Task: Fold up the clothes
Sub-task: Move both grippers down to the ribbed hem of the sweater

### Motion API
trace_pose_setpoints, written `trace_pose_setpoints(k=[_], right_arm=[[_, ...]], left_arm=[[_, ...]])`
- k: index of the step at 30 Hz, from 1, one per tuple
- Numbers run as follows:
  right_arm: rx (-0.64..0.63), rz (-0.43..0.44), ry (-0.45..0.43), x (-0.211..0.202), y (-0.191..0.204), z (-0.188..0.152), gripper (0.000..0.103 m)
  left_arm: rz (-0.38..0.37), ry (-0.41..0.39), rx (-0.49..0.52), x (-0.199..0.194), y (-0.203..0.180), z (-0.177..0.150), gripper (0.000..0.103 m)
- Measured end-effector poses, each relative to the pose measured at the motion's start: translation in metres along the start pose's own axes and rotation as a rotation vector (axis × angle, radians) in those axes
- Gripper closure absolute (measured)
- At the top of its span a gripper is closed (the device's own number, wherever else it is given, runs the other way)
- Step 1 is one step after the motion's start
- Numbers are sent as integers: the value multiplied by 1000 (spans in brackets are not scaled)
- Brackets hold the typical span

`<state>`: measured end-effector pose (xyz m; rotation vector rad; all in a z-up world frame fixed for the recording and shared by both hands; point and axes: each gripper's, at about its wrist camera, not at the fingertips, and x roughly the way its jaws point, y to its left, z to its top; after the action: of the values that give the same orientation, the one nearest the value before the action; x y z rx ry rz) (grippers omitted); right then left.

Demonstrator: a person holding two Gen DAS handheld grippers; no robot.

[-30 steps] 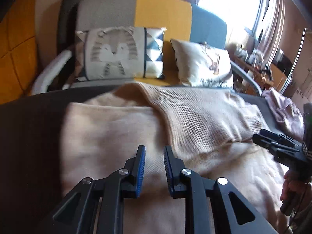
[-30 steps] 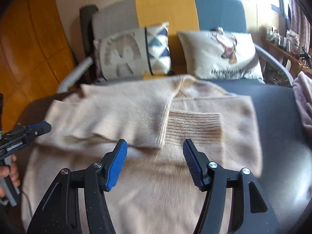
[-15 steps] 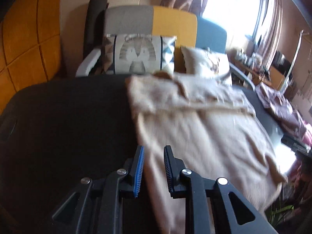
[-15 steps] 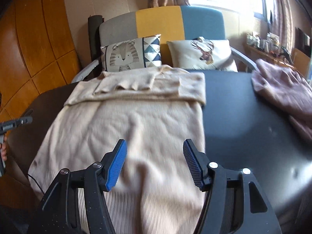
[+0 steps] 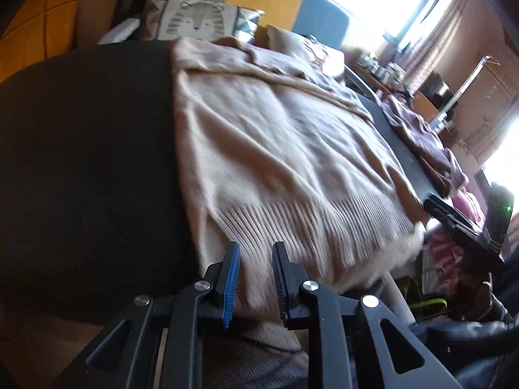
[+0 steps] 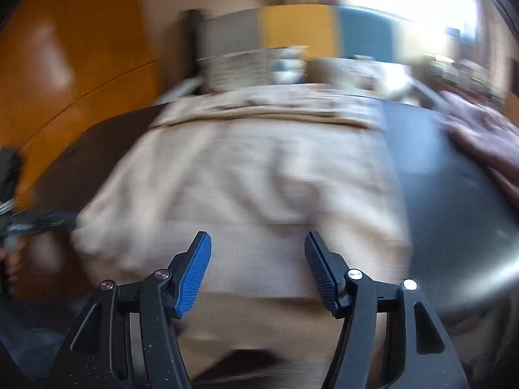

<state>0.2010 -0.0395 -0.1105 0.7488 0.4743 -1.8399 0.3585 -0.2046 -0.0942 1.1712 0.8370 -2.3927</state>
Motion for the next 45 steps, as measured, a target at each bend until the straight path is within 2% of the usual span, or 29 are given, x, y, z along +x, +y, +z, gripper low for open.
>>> trace_pose_setpoints(k=[6, 7, 10, 14, 18, 25, 29, 31, 33, 38, 42, 45], right_arm=[[-296, 222, -11, 19, 98, 5, 39], [-346, 235, -10, 24, 109, 4, 39], [-438, 260, -8, 35, 126, 4, 39], [-504, 258, -13, 45, 139, 2, 39], [-551, 289, 22, 60, 154, -1, 39], [-648, 234, 17, 76, 172, -9, 41], [-636, 239, 28, 79, 174, -12, 53], [-604, 253, 34, 78, 172, -8, 68], [-569, 267, 44, 78, 170, -4, 76], [-439, 344, 81, 75, 157, 8, 84], [-382, 382, 83, 70, 155, 17, 100], [-326, 411, 62, 61, 154, 31, 100]], left_arm=[[35, 32, -31, 5, 16, -16, 83], [47, 31, -39, 5, 19, -18, 83], [45, 19, -70, 5, 28, -19, 83], [32, 2, -110, 4, 39, -21, 83], [28, -4, -109, 3, 39, -22, 83], [21, -11, -122, 0, 43, -24, 83], [21, -12, -117, 0, 42, -25, 83], [18, -12, -118, 0, 43, -25, 83], [17, -13, -119, 0, 43, -25, 83], [19, -12, -117, 0, 42, -25, 83], [24, -12, -115, -1, 42, -24, 83], [36, -21, -114, -6, 42, -24, 83]])
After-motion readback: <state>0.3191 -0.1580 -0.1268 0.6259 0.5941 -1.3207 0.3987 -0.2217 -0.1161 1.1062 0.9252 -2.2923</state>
